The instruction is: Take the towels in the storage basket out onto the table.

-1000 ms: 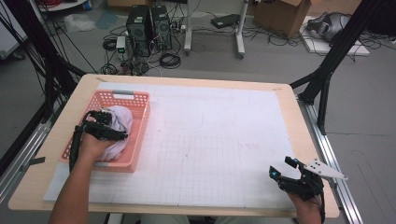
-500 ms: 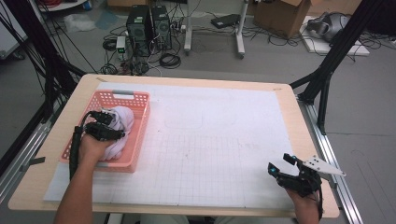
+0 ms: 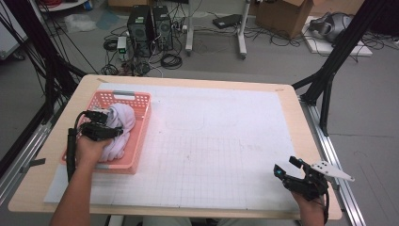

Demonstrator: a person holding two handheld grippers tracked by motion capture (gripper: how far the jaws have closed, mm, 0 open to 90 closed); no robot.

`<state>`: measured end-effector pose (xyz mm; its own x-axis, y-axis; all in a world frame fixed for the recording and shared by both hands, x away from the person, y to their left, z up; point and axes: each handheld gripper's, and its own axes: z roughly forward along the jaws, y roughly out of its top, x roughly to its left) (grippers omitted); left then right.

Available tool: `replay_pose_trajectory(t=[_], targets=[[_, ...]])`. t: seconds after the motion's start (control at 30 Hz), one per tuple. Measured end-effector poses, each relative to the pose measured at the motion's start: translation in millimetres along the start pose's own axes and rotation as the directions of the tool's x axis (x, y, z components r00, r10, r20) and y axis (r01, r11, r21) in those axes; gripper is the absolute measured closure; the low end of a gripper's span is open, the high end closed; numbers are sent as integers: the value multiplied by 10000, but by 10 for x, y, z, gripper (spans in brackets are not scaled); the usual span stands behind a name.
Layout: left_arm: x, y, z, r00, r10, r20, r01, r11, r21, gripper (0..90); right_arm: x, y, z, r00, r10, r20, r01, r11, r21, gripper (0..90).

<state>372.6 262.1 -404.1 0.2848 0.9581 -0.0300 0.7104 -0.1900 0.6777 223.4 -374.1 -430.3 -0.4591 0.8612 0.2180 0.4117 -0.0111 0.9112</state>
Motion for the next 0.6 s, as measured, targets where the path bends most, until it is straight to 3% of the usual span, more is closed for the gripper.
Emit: replay_pose_trajectory(t=[0.17,0.27,0.43,0.47,0.5,0.53,0.57,0.6], targets=[[49,5,-91,9987,-412,287,437,9947,-928,585,-4,-5,16,10000,22,-13,-22,10000,32,176],[62,5,-163,9984,-418,389,478,9844,-1691,583,-6,-7,38,10000,38,-71,-37,10000,57,176],[127,-29,-268,9953,-788,558,915,9539,-2860,582,-15,-7,53,9997,136,-185,-136,9999,-6,176],[135,-35,-309,9941,-864,650,1028,9412,-3217,582,-13,-9,56,9997,146,-196,-146,9999,23,176],[135,-35,-309,9941,-864,650,1028,9412,-3217,582,-11,-8,57,9998,108,-181,-107,9999,28,176],[136,-37,-329,9935,-893,702,1080,9344,-3394,582,-7,-6,58,9998,83,-203,-82,10000,41,176],[134,-44,-365,9912,-947,925,1231,9162,-3814,581,-5,-5,62,9998,41,-211,-40,10000,30,176],[134,-44,-365,9912,-947,925,1231,9162,-3814,581,-5,-5,62,9998,41,-211,-40,10000,30,176]])
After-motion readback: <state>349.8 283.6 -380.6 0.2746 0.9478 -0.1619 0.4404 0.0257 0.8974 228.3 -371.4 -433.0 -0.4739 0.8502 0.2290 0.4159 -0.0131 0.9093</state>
